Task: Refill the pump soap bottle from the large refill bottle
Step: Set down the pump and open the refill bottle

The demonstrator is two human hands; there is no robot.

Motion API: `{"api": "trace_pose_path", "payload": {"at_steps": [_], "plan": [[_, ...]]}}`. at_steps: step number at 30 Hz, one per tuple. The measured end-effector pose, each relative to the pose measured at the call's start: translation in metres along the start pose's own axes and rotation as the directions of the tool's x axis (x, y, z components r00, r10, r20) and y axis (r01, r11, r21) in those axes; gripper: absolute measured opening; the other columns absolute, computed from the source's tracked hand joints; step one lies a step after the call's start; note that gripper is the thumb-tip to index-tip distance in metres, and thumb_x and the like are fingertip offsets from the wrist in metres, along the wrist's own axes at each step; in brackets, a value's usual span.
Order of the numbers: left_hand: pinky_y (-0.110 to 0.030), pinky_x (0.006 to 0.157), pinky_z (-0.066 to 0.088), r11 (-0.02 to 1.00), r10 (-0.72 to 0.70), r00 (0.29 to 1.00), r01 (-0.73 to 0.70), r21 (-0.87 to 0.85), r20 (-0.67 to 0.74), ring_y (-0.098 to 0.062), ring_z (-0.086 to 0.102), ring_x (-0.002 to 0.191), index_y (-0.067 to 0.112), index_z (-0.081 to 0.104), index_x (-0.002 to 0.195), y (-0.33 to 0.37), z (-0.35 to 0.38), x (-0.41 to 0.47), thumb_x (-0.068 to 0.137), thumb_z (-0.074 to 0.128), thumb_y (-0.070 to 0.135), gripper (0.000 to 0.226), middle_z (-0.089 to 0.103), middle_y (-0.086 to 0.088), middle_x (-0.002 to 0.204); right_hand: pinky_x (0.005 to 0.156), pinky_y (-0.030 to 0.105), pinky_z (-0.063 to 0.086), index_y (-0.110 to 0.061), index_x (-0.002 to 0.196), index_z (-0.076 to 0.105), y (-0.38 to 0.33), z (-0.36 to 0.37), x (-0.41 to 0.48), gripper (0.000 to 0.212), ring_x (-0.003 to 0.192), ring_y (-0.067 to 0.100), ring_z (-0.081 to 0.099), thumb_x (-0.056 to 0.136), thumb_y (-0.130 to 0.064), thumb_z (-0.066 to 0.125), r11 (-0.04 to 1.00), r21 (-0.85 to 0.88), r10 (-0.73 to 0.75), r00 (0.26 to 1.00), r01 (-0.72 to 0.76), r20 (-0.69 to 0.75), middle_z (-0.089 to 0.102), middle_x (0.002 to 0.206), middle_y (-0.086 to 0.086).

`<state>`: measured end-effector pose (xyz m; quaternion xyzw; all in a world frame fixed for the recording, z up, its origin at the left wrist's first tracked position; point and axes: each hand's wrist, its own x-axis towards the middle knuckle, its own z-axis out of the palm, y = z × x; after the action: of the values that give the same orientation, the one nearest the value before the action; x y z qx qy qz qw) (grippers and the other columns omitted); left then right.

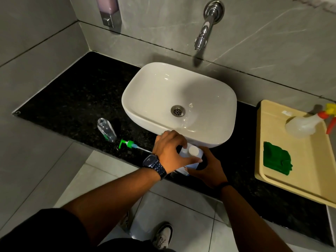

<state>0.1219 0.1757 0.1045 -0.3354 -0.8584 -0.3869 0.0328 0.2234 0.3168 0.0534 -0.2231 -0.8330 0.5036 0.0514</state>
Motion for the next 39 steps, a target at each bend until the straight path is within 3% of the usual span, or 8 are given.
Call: {"api": "trace_pose_path", "payload": {"at_steps": [3, 5, 10, 15, 19, 31, 35, 39], "plan": [[-0.034, 0.077, 0.045, 0.995, 0.074, 0.996, -0.07, -0.072, 0.058, -0.022, 0.062, 0.089, 0.025, 0.068, 0.091, 0.003, 0.0, 0.002, 0.051, 0.082, 0.049, 0.049, 0.07, 0.003, 0.089, 0.074, 0.001, 0.043, -0.055, 0.1, 0.052, 0.0, 0.001, 0.0, 0.064, 0.1, -0.015, 0.053, 0.055, -0.025, 0.085, 1.0, 0.028, -0.014, 1.0, 0.014, -0.001, 0.061, 0.105, -0.023], [-0.038, 0.076, 0.047, 0.986, 0.134, 0.99, -0.129, -0.106, 0.043, -0.027, 0.065, 0.083, 0.02, 0.071, 0.085, 0.005, 0.002, 0.004, 0.055, 0.082, 0.034, 0.035, 0.072, -0.001, 0.082, 0.075, 0.003, 0.044, -0.055, 0.1, 0.052, 0.001, 0.0, 0.0, 0.065, 0.1, -0.013, 0.054, 0.055, -0.023, 0.087, 0.999, 0.029, -0.016, 1.0, 0.016, 0.01, 0.061, 0.104, -0.022], [-0.033, 0.073, 0.045, 0.985, 0.111, 0.994, -0.113, -0.133, -0.024, -0.023, 0.062, 0.081, 0.018, 0.072, 0.085, 0.004, 0.0, 0.007, 0.062, 0.082, 0.033, 0.029, 0.07, 0.0, 0.081, 0.075, 0.004, 0.043, -0.054, 0.105, 0.048, 0.002, -0.003, 0.0, 0.068, 0.098, -0.006, 0.057, 0.052, -0.037, 0.087, 0.999, -0.03, -0.023, 0.999, 0.024, 0.04, 0.06, 0.101, -0.027], [-0.031, 0.078, 0.047, 0.986, -0.079, 0.985, 0.055, -0.159, -0.154, -0.024, 0.062, 0.085, 0.017, 0.072, 0.092, -0.029, -0.008, 0.009, 0.065, 0.079, 0.023, 0.029, 0.072, -0.002, 0.09, 0.071, -0.002, 0.04, -0.058, 0.102, 0.05, 0.001, -0.001, -0.003, 0.068, 0.095, -0.019, 0.053, 0.052, -0.031, 0.087, 0.998, -0.043, -0.053, 0.998, 0.051, -0.039, 0.06, 0.097, -0.03], [-0.042, 0.082, 0.048, 0.971, -0.239, 0.971, 0.239, -0.013, -0.014, -0.03, 0.06, 0.095, 0.025, 0.072, 0.096, -0.071, -0.005, 0.002, 0.063, 0.076, 0.02, 0.034, 0.072, 0.001, 0.099, 0.072, -0.002, 0.039, -0.056, 0.103, 0.047, -0.001, 0.0, -0.002, 0.068, 0.094, -0.02, 0.052, 0.054, -0.03, 0.086, 0.995, -0.07, -0.073, 0.996, 0.07, -0.043, 0.058, 0.098, -0.027], [-0.038, 0.084, 0.028, 0.925, -0.273, 0.915, 0.164, 0.344, 0.298, -0.029, 0.049, 0.107, 0.029, 0.064, 0.106, -0.126, 0.029, 0.014, 0.073, 0.07, 0.035, 0.034, 0.067, 0.001, 0.108, 0.078, 0.0, 0.039, -0.052, 0.107, 0.046, -0.003, 0.001, -0.002, 0.072, 0.099, -0.019, 0.051, 0.057, -0.021, 0.087, 0.989, -0.121, -0.093, 0.995, 0.087, -0.041, 0.056, 0.105, -0.028], [-0.039, 0.083, 0.029, 0.92, -0.269, 0.914, 0.152, 0.361, 0.303, -0.029, 0.047, 0.109, 0.029, 0.062, 0.112, -0.131, 0.034, 0.012, 0.071, 0.071, 0.038, 0.043, 0.064, 0.001, 0.115, 0.076, 0.0, 0.041, -0.05, 0.109, 0.045, -0.003, -0.001, -0.002, 0.071, 0.099, -0.018, 0.052, 0.058, -0.023, 0.086, 0.989, -0.126, -0.086, 0.996, 0.081, -0.035, 0.057, 0.106, -0.028], [-0.038, 0.083, 0.031, 0.937, -0.238, 0.958, 0.183, 0.297, 0.161, -0.028, 0.048, 0.107, 0.028, 0.063, 0.111, -0.133, 0.027, 0.005, 0.063, 0.075, 0.052, 0.055, 0.061, 0.0, 0.115, 0.075, -0.001, 0.04, -0.05, 0.107, 0.045, -0.004, -0.002, -0.003, 0.07, 0.097, -0.021, 0.051, 0.057, -0.023, 0.086, 0.987, -0.14, -0.084, 0.996, 0.078, -0.036, 0.056, 0.104, -0.029]]}}
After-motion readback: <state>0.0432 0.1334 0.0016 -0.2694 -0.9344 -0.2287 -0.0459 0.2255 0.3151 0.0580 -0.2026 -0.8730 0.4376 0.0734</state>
